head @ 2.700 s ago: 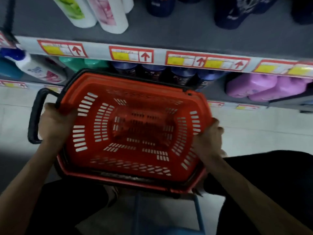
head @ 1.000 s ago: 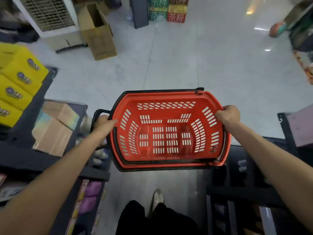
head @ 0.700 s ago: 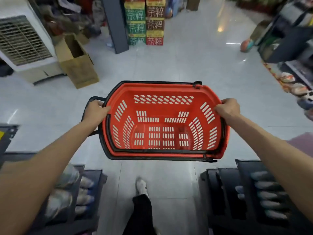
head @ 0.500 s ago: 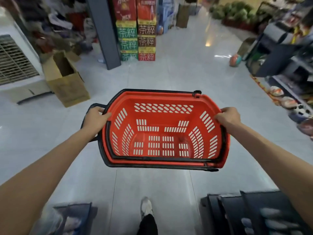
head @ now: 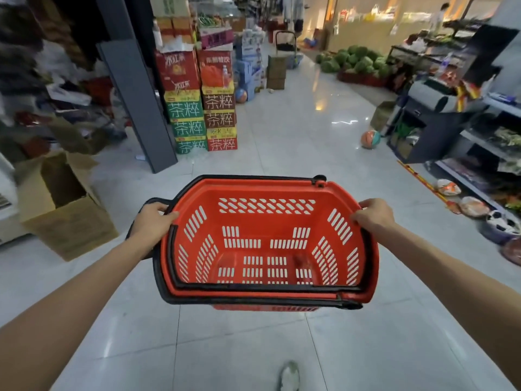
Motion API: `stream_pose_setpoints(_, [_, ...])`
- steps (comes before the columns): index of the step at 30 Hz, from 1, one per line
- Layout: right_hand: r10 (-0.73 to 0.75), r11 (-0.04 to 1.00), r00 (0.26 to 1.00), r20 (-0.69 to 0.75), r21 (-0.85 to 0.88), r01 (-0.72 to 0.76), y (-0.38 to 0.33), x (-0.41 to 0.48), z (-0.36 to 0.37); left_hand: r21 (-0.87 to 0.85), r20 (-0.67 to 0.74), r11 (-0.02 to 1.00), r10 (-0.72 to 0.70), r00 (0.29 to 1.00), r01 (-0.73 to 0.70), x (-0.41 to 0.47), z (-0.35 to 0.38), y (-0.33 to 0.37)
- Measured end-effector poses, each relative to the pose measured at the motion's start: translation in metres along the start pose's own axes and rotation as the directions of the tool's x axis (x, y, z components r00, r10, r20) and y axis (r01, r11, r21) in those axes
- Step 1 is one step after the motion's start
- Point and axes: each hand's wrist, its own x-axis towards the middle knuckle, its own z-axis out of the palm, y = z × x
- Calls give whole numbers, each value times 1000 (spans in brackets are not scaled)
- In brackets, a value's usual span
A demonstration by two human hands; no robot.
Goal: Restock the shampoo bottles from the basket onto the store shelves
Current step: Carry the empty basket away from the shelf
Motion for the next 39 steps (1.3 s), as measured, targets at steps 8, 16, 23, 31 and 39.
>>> stream_pose_setpoints(8, [-29,1000,999,39,-8,29,-65,189,-2,-64,12,989,-129,992,130,197,75,68])
stream_pose_setpoints(16, [-36,999,998,52,-10,37,-129,354,16,-114,-26,985,-135,990,132,314,124,172])
stream_pose_setpoints(23, [-6,999,998,54,-38,8,-187,506,66,-113,18,985,-128,992,129,477,183,210])
stream_pose_setpoints(31, [21,999,999,31,-27,-20,-256,657,110,-115,31,981,-151,988,153,641,230,260])
stream_pose_setpoints(39, [45,999,997,61,-28,-44,-297,826,171,-80,78,975,-199,977,206,797,294,301])
